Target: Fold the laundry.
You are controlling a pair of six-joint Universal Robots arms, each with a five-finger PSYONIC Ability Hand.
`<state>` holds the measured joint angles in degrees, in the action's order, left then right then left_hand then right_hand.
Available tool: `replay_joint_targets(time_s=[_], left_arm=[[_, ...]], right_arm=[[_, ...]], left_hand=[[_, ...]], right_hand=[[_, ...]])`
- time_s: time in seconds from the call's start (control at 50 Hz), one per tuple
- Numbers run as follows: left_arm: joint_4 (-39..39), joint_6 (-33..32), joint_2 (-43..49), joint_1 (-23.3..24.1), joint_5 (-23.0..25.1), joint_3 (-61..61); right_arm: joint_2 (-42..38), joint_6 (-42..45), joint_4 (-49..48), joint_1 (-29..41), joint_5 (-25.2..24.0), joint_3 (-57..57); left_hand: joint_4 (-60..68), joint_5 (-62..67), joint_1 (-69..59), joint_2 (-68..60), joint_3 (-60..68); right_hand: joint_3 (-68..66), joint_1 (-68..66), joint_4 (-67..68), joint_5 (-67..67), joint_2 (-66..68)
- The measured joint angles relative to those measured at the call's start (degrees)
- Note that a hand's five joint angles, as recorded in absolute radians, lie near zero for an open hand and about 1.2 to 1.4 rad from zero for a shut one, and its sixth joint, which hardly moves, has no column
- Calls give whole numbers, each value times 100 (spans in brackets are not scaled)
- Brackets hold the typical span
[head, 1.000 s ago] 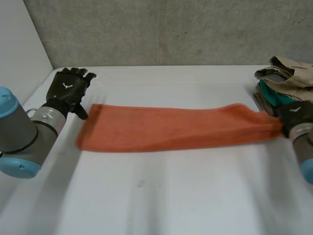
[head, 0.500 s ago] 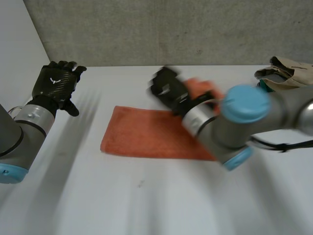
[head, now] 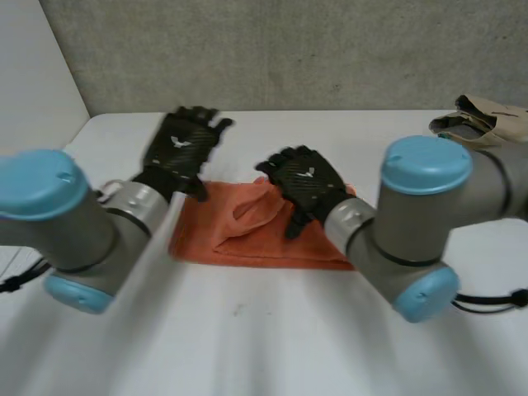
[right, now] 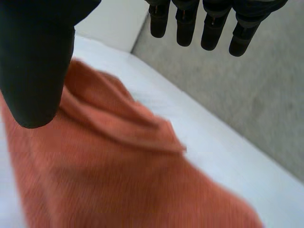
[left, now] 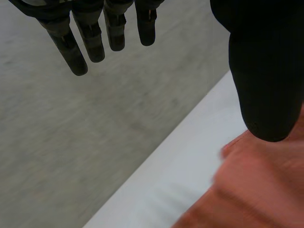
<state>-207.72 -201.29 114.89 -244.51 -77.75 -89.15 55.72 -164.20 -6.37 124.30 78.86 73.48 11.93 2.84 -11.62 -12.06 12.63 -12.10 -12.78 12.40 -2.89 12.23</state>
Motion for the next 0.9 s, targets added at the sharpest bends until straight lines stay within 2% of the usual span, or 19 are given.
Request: replay_joint_targets(time_s=[0.08,0.18,0.28,0.42,0.44,0.5,0.52,0.54,0.58,0.7,0.9], left_arm=[[4,122,394,477,-14,285],[35,210,1112,1027,-62,873],[83,205,1812,1262,-196,1563],[234,11,2663,1120,-1076,2593],[306,-151,2827,974,-1432,2796],[413,-502,2967,730,-1890,2922],[446,-646,2985,650,-2021,2916],[473,-779,2984,585,-2123,2885],[524,-1100,2900,450,-2317,2715],[560,-1490,2160,346,-2421,1852],[528,-1438,469,394,-2247,349]], right_arm=[[121,50,55,-233,116,449],[91,349,83,-408,494,774],[-46,521,49,-447,848,876],[-334,809,-9,-449,1054,885],[-395,925,-42,-474,1068,909],[-426,1090,-141,-525,1068,977],[-425,1133,-181,-539,1068,1006],[-418,1192,-245,-558,1067,1049],[-386,1308,-398,-590,1070,1162],[-142,1552,-700,-637,1099,1462],[535,2055,-709,-730,1124,1927]], left_hand=[[0,0,0,0,0],[0,0,0,0,0],[0,0,0,0,0],[0,-1,0,0,0],[0,0,0,0,0],[0,0,0,0,0],[0,0,0,0,0],[0,0,0,0,0],[0,0,0,0,0],[0,0,0,0,0],[0,0,0,0,0]], right_hand=[[0,0,0,0,0],[0,0,0,0,0],[-64,-50,62,-55,62],[-1456,-1403,1424,-1416,1425],[-1604,-1595,1574,-1561,1574],[-3653,-3110,3617,-3525,3749],[-3815,-3188,3784,-3682,3914],[-4817,-3531,4809,-4662,4717],[-5366,-3531,5512,-5308,5063],[-5443,-3531,5613,-5381,5291],[-5443,-3531,5614,-5381,5291]])
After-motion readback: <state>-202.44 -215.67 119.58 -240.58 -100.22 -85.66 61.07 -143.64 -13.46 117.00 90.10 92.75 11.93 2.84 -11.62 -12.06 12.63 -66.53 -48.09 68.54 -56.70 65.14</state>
